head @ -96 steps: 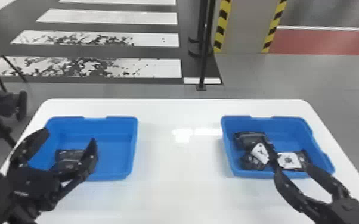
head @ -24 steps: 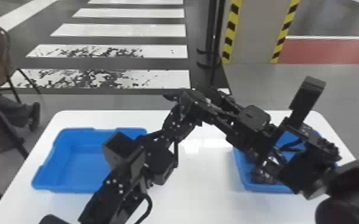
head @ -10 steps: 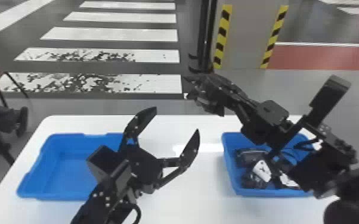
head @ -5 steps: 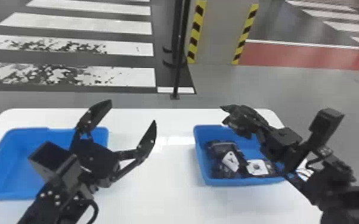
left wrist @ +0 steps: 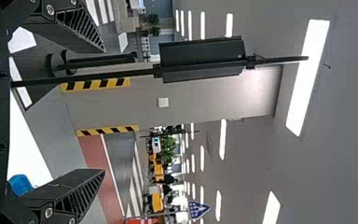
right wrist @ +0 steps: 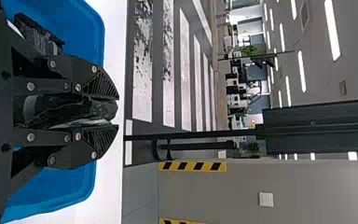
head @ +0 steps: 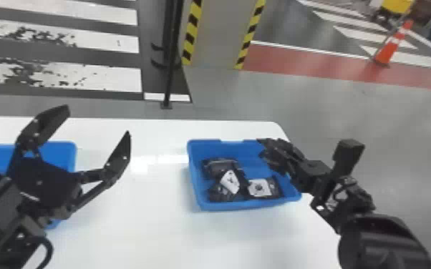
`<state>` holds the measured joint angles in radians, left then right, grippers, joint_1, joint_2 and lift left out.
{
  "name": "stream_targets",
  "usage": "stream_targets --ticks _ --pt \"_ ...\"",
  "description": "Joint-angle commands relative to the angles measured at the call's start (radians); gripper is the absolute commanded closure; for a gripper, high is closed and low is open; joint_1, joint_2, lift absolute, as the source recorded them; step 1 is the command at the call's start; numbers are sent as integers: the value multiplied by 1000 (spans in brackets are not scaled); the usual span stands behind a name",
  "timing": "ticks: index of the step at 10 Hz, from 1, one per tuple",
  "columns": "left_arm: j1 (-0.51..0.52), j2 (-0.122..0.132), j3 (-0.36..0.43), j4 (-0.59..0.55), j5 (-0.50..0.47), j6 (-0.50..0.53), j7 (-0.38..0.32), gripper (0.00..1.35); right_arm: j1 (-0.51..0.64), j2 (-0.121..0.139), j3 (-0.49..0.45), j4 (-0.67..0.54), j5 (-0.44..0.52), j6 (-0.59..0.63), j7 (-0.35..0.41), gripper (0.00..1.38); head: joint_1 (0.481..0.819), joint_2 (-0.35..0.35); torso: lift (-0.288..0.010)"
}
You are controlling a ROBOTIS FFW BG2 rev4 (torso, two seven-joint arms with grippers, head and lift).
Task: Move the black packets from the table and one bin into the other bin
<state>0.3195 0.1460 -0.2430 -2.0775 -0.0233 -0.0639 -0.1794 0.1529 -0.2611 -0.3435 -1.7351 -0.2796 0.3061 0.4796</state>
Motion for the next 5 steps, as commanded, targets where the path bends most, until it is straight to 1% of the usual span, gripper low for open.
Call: stream_targets --ticks 1,2,3,4,5 --pt "-3 0 0 0 -1 -12 0 125 12 3 11 -9 -55 -68 7 73 695 -341 -110" --pt "4 -6 16 0 3 -25 0 125 70 20 9 -104 -85 -115 7 32 695 -334 -110" --pt "14 -14 38 0 25 -49 0 125 142 39 -1 -207 -127 -139 7 162 684 -319 -110" --pt "36 -25 69 0 65 -91 0 125 237 56 -1 -323 -191 -142 5 242 679 -307 -110" --pt "71 -39 115 -5 111 -142 1 125 333 85 -11 -446 -175 -142 2 280 674 -281 -110"
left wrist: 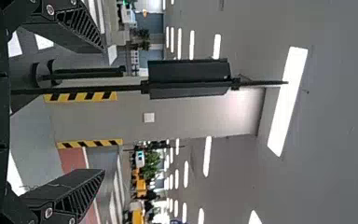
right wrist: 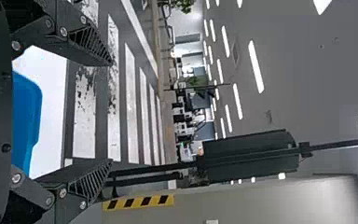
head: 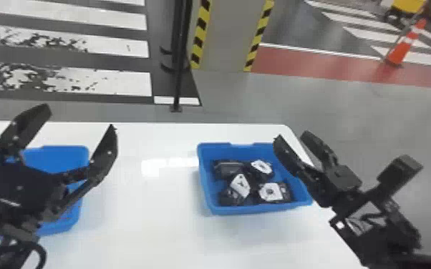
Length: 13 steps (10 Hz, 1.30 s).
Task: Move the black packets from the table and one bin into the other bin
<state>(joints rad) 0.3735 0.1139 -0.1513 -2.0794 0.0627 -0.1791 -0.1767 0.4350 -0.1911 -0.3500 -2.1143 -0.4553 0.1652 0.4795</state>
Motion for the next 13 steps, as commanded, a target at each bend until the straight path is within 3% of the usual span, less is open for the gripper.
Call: stream_targets --ticks 1,3,6,7,10,13 --pt "66 -23 70 -13 77 -66 14 125 152 41 -5 -187 60 -3 -30 285 681 -244 -110" --pt "188 -65 185 -101 49 -32 29 125 299 82 11 -253 74 -55 -94 285 695 -175 -110" --pt "319 -108 287 -182 -55 150 85 122 360 88 15 -250 120 -40 -157 286 695 -84 -110" --pt "338 -117 323 -209 -81 167 86 122 348 73 45 -236 124 -18 -157 286 695 -60 -110" --pt "338 -100 261 -229 -65 159 97 125 343 48 95 -263 136 -16 -157 286 695 17 -110" --pt "341 -94 249 -229 -47 142 97 125 345 48 95 -265 132 -13 -160 283 695 -4 -110"
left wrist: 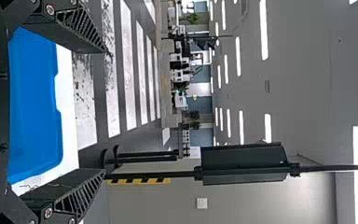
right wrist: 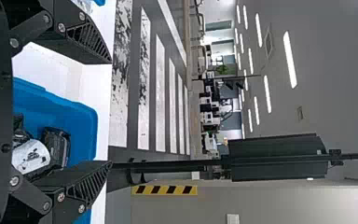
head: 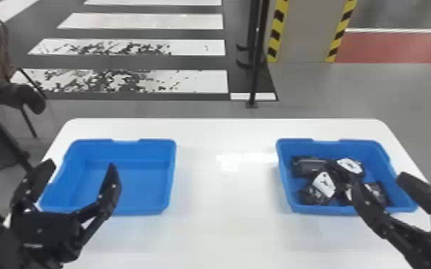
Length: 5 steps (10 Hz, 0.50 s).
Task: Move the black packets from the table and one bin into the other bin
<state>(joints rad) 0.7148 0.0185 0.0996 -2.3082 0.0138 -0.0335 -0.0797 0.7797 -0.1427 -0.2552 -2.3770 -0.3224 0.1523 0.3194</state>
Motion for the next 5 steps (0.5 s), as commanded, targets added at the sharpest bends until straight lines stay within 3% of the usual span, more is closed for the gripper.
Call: stream_targets --ticks 1,5 --pt "-6 8 -18 0 8 -6 0 125 1 0 0 -5 -3 5 -2 285 695 -5 -110" --pt "-20 14 -28 0 24 -18 0 125 -7 -5 12 -15 -17 22 -13 288 695 -23 -110"
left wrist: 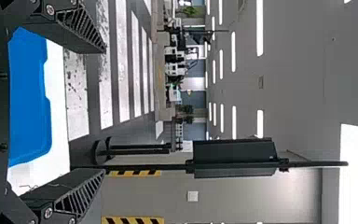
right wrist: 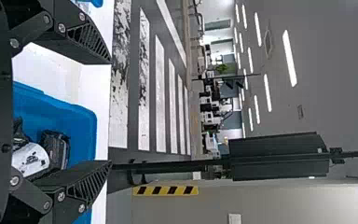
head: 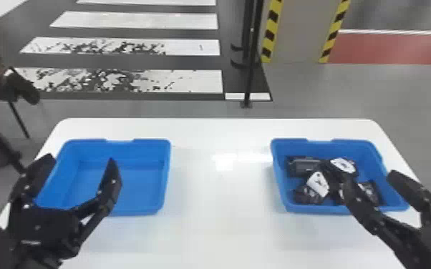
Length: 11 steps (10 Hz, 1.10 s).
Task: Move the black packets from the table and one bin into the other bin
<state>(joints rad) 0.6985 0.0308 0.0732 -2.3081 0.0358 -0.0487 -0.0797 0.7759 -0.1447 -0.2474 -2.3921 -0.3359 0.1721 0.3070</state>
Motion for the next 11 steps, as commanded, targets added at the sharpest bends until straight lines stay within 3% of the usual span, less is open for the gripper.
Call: stream_targets --ticks 1,11 --pt "-6 3 -3 0 4 -15 0 125 -5 -4 10 -2 -3 2 0 288 695 -21 -110" --pt "-6 6 -9 5 2 -27 -2 127 -8 -12 28 -2 -9 2 0 288 695 -5 -110"
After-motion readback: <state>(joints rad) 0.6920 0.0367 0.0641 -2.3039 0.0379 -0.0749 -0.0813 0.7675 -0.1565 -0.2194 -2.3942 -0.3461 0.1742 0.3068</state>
